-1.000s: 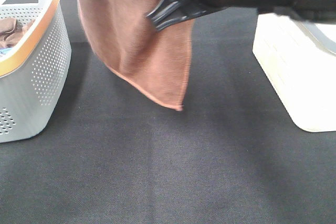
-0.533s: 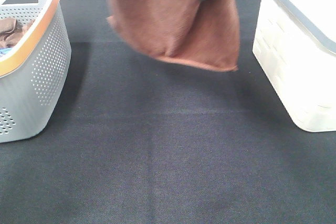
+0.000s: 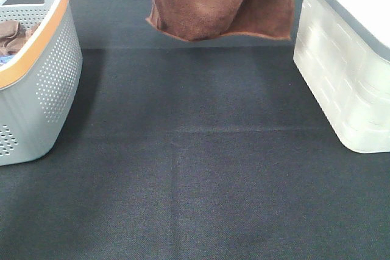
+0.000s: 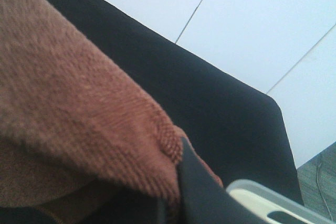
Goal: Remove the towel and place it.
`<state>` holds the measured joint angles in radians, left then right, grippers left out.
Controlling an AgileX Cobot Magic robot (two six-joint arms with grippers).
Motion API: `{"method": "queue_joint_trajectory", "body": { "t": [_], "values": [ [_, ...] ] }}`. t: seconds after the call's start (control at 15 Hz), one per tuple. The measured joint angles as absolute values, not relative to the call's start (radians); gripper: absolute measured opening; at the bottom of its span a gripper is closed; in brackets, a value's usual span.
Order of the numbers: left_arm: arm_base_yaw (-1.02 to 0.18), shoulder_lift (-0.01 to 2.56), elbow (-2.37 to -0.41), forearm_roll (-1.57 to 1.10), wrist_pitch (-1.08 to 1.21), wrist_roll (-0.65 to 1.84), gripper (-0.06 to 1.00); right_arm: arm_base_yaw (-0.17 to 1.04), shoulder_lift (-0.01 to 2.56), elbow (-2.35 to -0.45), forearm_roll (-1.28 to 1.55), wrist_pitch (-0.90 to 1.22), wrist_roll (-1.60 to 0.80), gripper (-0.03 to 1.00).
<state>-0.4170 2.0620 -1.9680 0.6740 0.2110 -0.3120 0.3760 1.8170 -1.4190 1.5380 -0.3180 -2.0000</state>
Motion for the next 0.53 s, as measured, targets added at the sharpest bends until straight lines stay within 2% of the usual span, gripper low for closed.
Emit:
{"method": "queue_joint_trajectory", "body": {
  "t": [0.27, 0.53],
  "values": [
    [-0.364, 2.132, -1.968, 0.679, 0.195, -0.35, 0.0, 0.373, 1.969, -1.522, 1.536, -0.236, -2.0, 0.0],
    [-0.358, 2.218, -1.968, 0.6, 0.343, -0.351, 0.0, 0.373, 2.091, -1.524, 1.606, -0.218, -2.002, 0.0]
  ]
}}
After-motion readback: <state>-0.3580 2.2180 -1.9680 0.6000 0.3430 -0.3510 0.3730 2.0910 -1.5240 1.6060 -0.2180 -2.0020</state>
